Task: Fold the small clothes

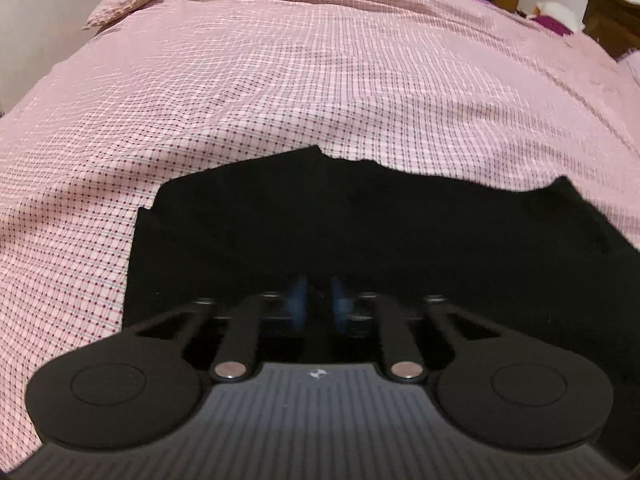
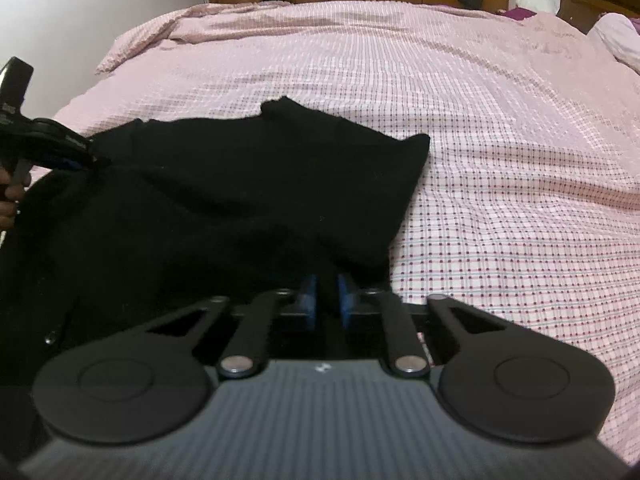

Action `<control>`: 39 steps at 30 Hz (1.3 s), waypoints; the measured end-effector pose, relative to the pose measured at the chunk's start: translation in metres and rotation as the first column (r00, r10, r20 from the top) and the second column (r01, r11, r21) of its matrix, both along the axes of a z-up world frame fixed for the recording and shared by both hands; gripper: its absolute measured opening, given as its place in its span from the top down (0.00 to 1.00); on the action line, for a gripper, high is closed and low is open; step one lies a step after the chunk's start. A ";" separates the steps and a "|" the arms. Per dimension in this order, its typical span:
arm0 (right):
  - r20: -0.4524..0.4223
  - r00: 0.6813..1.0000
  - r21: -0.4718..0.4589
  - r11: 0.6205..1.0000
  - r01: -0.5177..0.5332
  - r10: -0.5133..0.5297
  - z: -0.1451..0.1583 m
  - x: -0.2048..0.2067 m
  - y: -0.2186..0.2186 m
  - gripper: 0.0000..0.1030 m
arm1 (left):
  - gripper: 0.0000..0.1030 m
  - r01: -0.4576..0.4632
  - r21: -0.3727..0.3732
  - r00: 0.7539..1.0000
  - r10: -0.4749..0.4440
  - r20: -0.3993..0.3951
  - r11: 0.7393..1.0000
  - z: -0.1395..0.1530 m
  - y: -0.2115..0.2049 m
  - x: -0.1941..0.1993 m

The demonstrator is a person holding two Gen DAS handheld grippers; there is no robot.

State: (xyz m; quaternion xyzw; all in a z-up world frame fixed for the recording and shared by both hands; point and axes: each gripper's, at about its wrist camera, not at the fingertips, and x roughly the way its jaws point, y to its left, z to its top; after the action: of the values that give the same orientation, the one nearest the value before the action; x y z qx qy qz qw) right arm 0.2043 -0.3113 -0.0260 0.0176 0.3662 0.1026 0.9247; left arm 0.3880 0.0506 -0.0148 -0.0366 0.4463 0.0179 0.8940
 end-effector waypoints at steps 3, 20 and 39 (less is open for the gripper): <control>0.044 0.999 -0.003 1.000 -0.015 0.015 0.010 -0.011 0.000 0.94 | 0.98 -0.018 -0.043 0.999 0.019 0.037 0.999 0.010 0.006 -0.006; 0.122 0.988 -0.071 0.994 -0.084 0.092 0.060 0.020 -0.003 0.94 | 0.98 0.006 0.038 0.993 -0.010 0.116 0.999 0.034 0.025 -0.012; -0.114 0.936 -0.121 0.930 -0.346 0.333 0.015 0.035 0.044 0.95 | 0.95 -0.083 0.100 0.990 0.071 0.119 0.992 -0.014 0.049 -0.010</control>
State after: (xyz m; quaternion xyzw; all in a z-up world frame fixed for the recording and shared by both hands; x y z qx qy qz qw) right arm 0.2391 -0.2675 -0.0114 -0.1059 0.4121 0.2344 0.8741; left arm 0.3775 0.1000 -0.0292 -0.0080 0.3908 0.0736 0.9175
